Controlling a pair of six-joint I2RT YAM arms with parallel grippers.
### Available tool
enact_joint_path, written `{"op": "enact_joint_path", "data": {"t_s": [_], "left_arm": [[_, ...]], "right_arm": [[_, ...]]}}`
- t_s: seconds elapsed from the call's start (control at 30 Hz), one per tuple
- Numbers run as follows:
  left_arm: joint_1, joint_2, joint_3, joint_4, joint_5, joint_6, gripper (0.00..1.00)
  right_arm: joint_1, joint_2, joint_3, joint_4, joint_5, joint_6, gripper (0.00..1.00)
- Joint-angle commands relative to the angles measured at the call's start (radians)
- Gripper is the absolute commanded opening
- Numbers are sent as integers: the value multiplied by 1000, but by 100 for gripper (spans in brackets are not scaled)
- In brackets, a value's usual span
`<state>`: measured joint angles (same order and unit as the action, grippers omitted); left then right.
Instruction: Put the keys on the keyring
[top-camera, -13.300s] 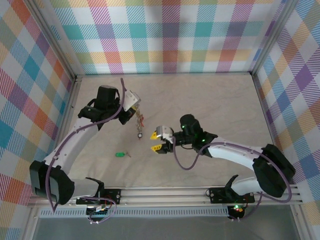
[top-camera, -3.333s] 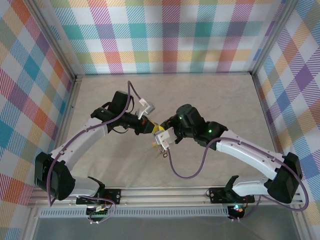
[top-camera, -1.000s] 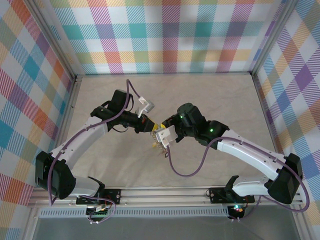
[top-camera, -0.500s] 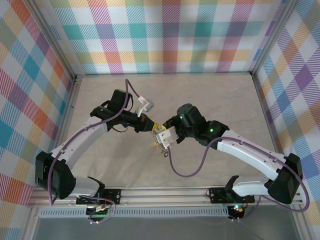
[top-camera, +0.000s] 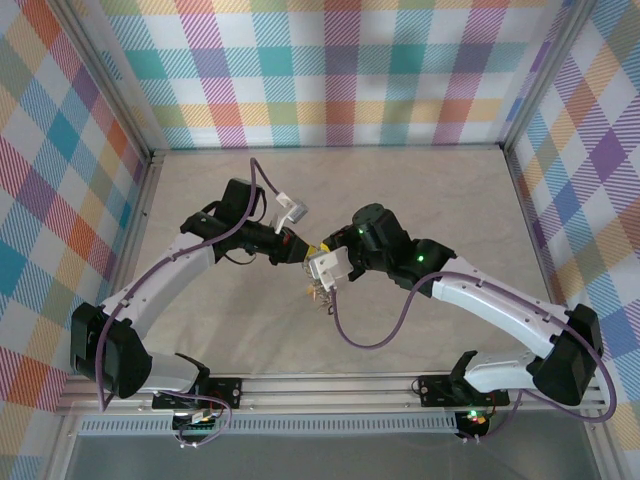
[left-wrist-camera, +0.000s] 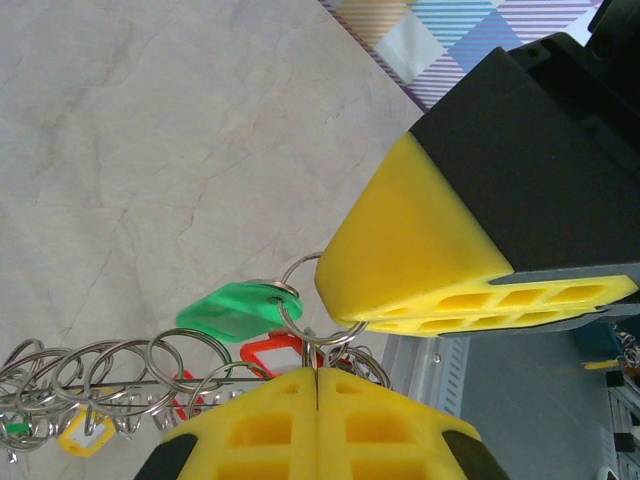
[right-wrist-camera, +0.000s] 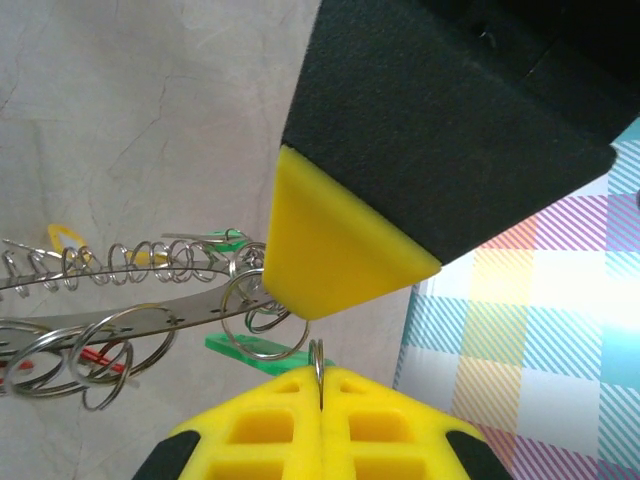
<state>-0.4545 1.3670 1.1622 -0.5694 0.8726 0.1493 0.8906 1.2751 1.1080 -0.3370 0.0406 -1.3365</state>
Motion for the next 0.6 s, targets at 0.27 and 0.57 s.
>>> {"op": "enact_joint_path", "data": {"t_s": [0.27, 0.57], "left_arm": [[18, -5, 12, 67, 46, -32, 0], [24, 19, 22, 90, 57, -93, 0]], "right_arm": [[3, -1, 4, -19, -41, 0, 0], [8, -14, -22, -59, -33, -39, 0]]}}
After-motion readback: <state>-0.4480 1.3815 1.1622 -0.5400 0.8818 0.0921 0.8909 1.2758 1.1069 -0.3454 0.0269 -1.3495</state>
